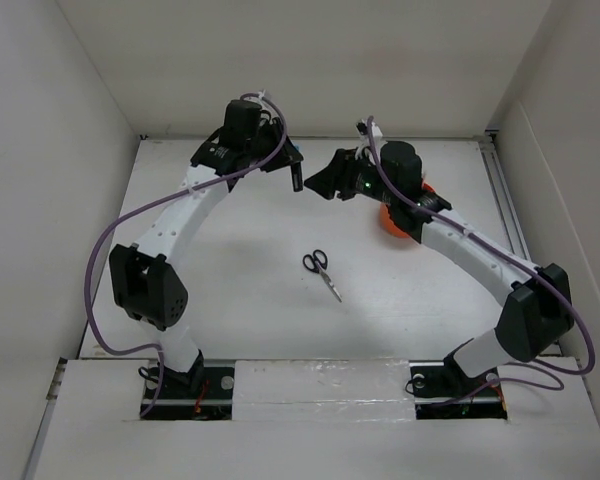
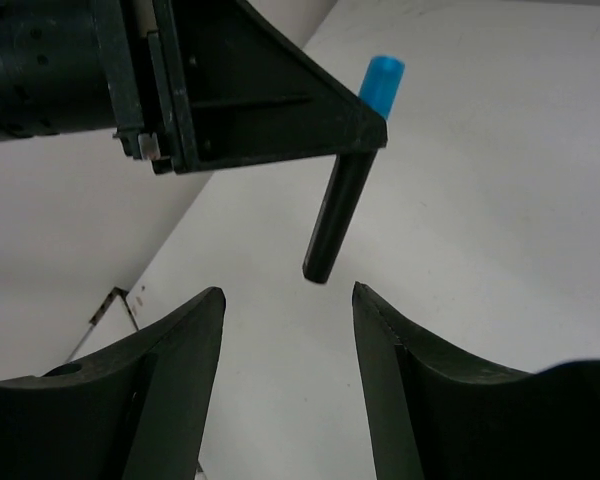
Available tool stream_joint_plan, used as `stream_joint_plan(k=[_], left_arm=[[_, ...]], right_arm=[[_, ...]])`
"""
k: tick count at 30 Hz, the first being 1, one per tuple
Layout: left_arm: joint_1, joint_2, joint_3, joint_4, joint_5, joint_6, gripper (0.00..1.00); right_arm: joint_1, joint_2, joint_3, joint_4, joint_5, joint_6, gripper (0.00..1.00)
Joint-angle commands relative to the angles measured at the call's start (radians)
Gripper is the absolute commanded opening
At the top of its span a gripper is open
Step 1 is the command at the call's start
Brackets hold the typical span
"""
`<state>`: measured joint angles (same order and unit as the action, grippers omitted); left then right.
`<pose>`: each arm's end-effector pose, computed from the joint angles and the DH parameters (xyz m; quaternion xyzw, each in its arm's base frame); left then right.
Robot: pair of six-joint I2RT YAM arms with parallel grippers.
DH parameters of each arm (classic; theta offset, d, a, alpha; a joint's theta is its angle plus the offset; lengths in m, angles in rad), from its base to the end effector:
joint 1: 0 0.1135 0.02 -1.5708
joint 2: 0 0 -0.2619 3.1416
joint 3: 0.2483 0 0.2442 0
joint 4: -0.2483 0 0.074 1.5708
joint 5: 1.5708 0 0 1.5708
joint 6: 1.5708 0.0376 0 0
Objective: Sort the stationery into containers
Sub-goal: Pick up the pen from the center of the board.
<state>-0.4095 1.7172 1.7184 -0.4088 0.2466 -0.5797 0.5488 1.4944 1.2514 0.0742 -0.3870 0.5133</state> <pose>0.3598 -0.1662 0.3891 -0.0032 0.8320 -0.3492 0.4311 0.2925 0.1955 0.3576 -0.1373 0.7476 0.4473 0.4714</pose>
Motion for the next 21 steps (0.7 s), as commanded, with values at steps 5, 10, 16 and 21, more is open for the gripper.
stream_joint_plan(k=[5, 10, 16, 21], left_arm=[[-0.034, -0.074, -0.011, 0.097, 0.077, 0.014, 0.0], [-0.034, -0.085, -0.011, 0.108, 0.089, 0.003, 0.0], [-0.034, -0.094, -0.029, 0.117, 0.109, 0.003, 0.0], [-0.034, -0.094, -0.049, 0.117, 0.122, 0.003, 0.0]], right_arm=[[0.011, 0.073, 0.052, 0.142, 0.074, 0.04, 0.58], [0.011, 0.084, 0.062, 0.171, 0.119, 0.04, 0.54], [0.0, 0.115, 0.062, 0.237, 0.119, 0.053, 0.5], [-0.009, 0.139, 0.091, 0.248, 0.109, 0.062, 0.46]])
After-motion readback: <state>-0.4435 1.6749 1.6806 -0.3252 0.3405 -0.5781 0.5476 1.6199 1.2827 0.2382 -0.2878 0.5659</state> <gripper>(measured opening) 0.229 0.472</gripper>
